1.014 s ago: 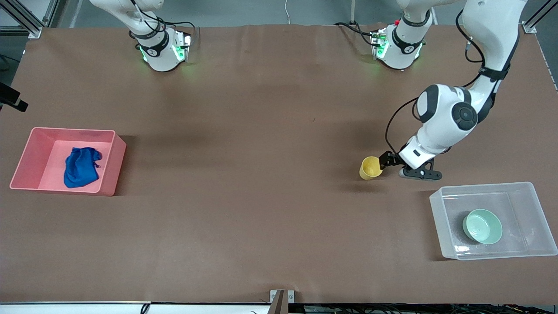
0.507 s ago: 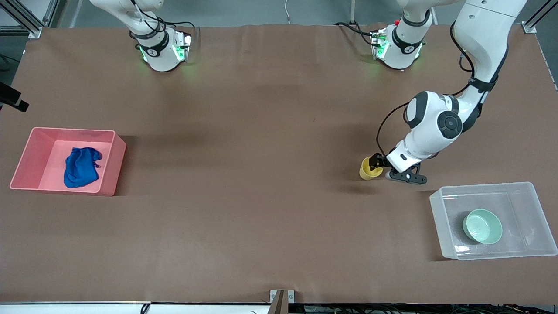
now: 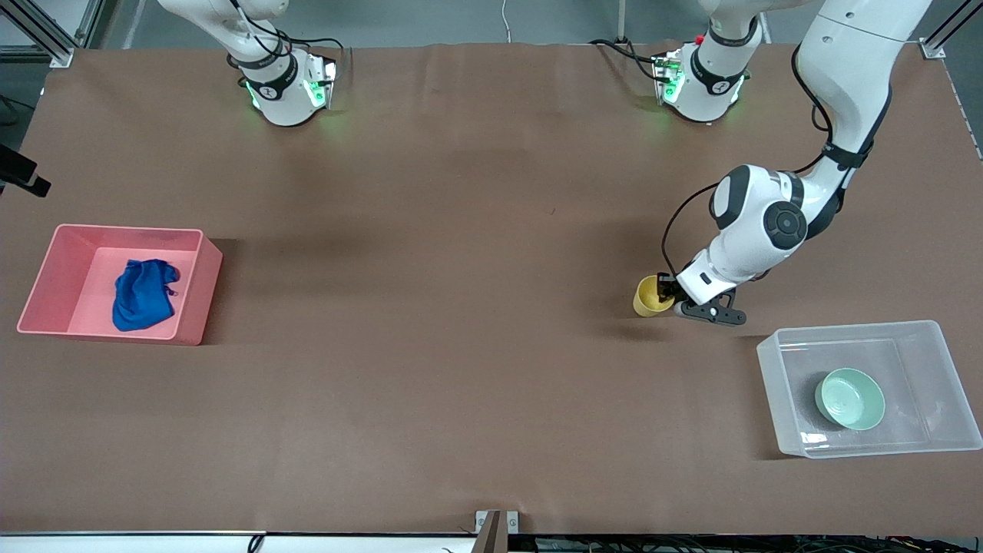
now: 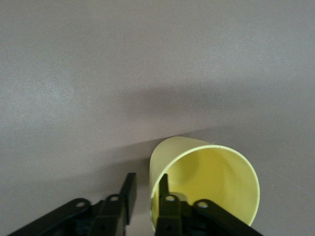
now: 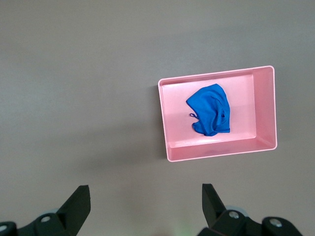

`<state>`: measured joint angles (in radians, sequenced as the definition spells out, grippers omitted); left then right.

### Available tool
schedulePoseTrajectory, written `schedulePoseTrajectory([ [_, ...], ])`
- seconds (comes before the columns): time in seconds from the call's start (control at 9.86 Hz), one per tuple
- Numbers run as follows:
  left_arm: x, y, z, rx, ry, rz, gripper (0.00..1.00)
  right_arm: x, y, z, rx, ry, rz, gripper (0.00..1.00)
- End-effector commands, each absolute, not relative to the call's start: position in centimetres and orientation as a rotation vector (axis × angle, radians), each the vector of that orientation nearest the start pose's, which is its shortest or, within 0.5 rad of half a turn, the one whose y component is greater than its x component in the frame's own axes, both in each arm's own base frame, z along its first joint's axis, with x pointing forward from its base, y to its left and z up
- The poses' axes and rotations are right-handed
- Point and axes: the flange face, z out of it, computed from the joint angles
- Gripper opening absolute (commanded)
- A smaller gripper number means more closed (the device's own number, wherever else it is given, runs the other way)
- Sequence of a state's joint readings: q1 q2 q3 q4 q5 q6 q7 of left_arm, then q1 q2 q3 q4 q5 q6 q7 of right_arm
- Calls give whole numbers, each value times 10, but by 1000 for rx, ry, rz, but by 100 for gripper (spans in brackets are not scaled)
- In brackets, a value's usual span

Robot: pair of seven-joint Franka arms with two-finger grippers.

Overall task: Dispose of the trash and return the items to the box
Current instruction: 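Grasp the yellow cup by its rim with the left gripper, then carry the yellow cup over the green bowl in the clear bin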

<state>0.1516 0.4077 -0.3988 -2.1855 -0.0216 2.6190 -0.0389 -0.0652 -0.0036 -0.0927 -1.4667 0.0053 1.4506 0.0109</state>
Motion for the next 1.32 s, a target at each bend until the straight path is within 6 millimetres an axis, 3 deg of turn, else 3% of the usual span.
schedulePoseTrajectory([
  [0.0,548,-139,202,-3299,269,-27,0,528,-82,664,-3136,279,27,100],
  [0.2,558,-131,217,-3295,269,-78,0,528,-83,664,-3136,279,30,100],
  [0.3,570,-129,236,-3290,267,-137,0,528,-83,664,-3136,279,30,100],
  [0.41,588,-122,264,-3280,257,-165,0,528,-83,664,-3136,279,30,100],
  [0.61,644,-85,325,-3288,226,-144,0,528,-83,664,-3137,277,28,100],
  [0.81,694,-41,360,-3310,219,-194,0,528,-82,664,-3137,274,25,100],
  [0.91,715,-14,364,-3314,208,-261,0,528,-82,664,-3137,277,25,100],
  [1.01,730,28,360,-3263,227,-294,0,528,-82,664,-3137,277,25,100],
  [1.22,744,83,343,-3217,348,-255,0,528,-82,664,-3137,277,28,100],
])
